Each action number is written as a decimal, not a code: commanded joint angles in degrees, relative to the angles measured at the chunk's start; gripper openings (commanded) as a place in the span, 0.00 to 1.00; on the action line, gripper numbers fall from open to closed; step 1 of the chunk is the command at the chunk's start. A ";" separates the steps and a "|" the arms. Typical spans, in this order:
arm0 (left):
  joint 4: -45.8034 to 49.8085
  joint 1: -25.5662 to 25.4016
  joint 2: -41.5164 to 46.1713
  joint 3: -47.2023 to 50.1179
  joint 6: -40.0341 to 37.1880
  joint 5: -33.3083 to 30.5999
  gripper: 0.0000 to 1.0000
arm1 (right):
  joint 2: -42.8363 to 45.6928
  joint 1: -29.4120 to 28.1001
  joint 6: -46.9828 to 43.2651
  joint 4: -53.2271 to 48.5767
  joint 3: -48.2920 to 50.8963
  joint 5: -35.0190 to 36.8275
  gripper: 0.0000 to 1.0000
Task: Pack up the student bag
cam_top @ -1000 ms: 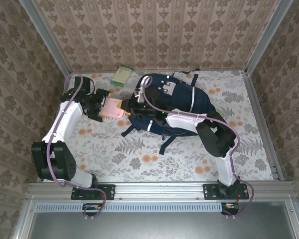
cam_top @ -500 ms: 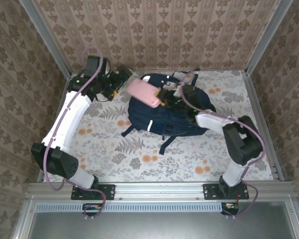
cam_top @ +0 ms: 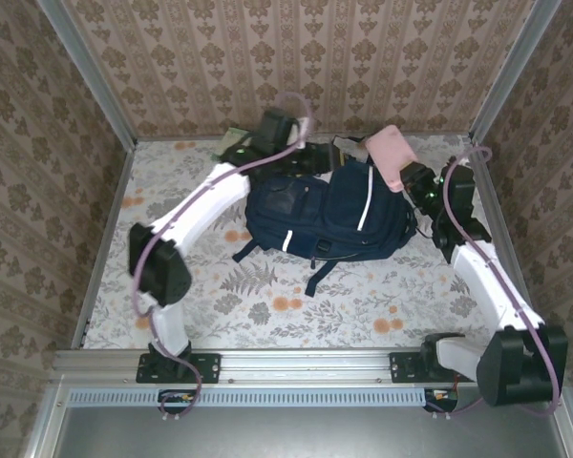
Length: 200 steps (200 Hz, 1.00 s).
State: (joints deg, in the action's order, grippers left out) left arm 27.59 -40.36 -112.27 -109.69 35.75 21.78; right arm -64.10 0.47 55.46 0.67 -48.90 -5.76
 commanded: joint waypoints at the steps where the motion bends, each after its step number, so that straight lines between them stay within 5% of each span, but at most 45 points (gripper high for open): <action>1: 1.63 -3.07 -8.46 -8.43 -4.26 5.11 0.82 | 5.43 2.17 -4.70 -8.26 -1.89 9.25 0.27; 68: -0.93 -4.98 -26.89 -22.26 -0.80 10.90 0.67 | 9.01 4.01 -5.95 -11.59 -2.71 9.45 0.27; 154: -0.64 -5.78 -31.42 -23.41 1.39 11.79 0.37 | 7.77 4.01 -4.54 -8.94 -1.21 7.12 0.27; 200: 1.28 -6.09 -33.62 -25.19 1.69 11.26 0.35 | 7.50 4.01 -3.79 -8.41 -0.66 6.20 0.27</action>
State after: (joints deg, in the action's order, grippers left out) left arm 27.09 -45.84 -143.83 -132.44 36.88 32.49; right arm -56.75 4.49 51.16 -10.72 -49.67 1.54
